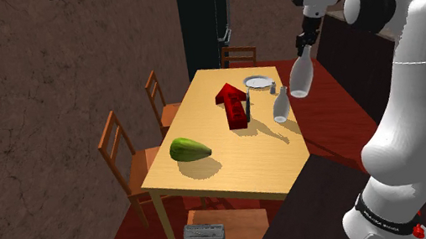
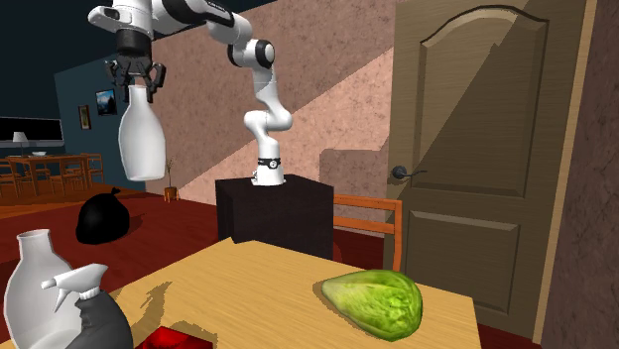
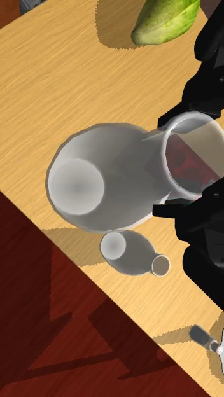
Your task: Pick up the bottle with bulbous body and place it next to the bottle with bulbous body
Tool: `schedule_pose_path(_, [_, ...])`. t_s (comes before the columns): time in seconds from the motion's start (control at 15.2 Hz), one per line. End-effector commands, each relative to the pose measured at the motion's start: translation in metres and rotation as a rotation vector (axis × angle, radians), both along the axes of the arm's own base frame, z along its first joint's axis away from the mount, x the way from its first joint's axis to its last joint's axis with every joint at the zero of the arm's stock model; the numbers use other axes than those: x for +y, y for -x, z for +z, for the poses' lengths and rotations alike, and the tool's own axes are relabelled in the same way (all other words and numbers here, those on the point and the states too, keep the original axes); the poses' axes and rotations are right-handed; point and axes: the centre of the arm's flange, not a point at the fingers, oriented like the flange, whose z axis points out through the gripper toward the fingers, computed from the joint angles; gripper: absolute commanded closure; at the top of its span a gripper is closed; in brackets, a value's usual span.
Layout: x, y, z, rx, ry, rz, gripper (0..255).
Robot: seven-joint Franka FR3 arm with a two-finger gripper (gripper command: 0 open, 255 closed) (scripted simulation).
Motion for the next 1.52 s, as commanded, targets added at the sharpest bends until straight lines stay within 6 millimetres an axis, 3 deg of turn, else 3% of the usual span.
schedule_pose_path(0.0, [-0.013, 0.012, -0.006, -0.001, 0.001, 0.002, 255])
schedule_pose_path(1.45, [-0.013, 0.012, -0.122, -0.001, 0.001, 0.002, 255])
